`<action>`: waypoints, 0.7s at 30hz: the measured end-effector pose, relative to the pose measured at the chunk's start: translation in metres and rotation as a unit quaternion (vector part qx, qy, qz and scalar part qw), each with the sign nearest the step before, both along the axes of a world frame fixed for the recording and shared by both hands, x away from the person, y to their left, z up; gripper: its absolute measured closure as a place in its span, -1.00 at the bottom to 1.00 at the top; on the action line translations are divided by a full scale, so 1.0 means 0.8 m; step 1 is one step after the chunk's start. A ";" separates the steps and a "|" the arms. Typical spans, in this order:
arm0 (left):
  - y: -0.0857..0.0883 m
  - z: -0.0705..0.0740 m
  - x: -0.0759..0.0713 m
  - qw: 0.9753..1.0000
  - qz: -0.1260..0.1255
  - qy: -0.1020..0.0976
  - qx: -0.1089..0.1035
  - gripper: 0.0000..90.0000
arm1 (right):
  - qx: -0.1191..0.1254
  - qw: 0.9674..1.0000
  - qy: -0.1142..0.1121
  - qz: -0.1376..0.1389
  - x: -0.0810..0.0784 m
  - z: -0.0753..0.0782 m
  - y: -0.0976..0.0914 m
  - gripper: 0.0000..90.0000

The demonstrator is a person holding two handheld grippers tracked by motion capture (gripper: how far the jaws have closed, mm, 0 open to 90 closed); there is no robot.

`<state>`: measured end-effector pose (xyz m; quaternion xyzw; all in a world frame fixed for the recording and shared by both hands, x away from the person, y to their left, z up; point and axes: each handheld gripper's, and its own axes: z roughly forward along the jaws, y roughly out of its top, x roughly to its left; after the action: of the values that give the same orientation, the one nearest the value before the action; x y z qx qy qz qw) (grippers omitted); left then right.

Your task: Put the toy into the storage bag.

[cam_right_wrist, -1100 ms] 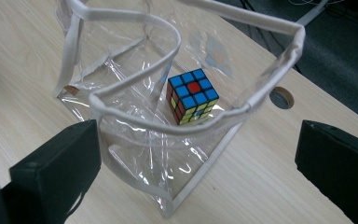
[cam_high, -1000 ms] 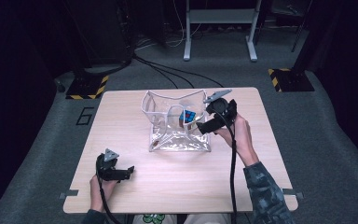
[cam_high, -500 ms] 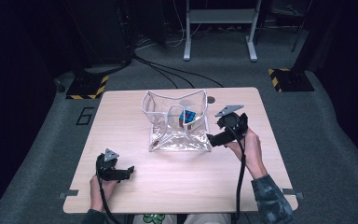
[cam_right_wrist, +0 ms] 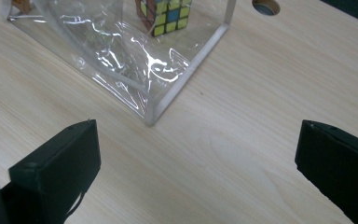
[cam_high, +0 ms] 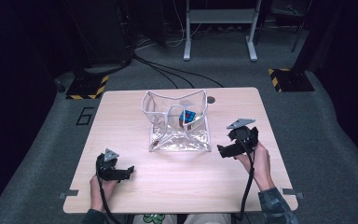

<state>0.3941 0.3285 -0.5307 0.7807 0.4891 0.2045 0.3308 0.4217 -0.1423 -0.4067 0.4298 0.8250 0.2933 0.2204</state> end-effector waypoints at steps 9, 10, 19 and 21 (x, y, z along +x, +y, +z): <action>0.000 0.000 0.000 1.000 0.001 0.000 0.000 -0.94 | -0.001 0.999 0.018 -0.029 -0.010 -0.033 -0.025 -1.00; 0.000 0.000 0.000 1.000 0.001 0.000 0.000 -0.94 | 0.000 0.999 0.018 -0.031 -0.010 -0.036 -0.028 -1.00; 0.000 0.000 0.000 1.000 0.001 0.000 0.000 -0.94 | 0.004 0.998 0.034 -0.060 -0.018 -0.066 -0.050 -1.00; 0.000 0.000 0.000 1.000 0.001 0.000 0.000 -0.94 | 0.005 0.997 0.038 -0.065 -0.020 -0.074 -0.055 -1.00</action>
<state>0.3942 0.3284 -0.5307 0.7801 0.4898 0.2051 0.3309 0.4055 -0.1865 -0.4659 0.4944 0.8015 0.2664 0.2054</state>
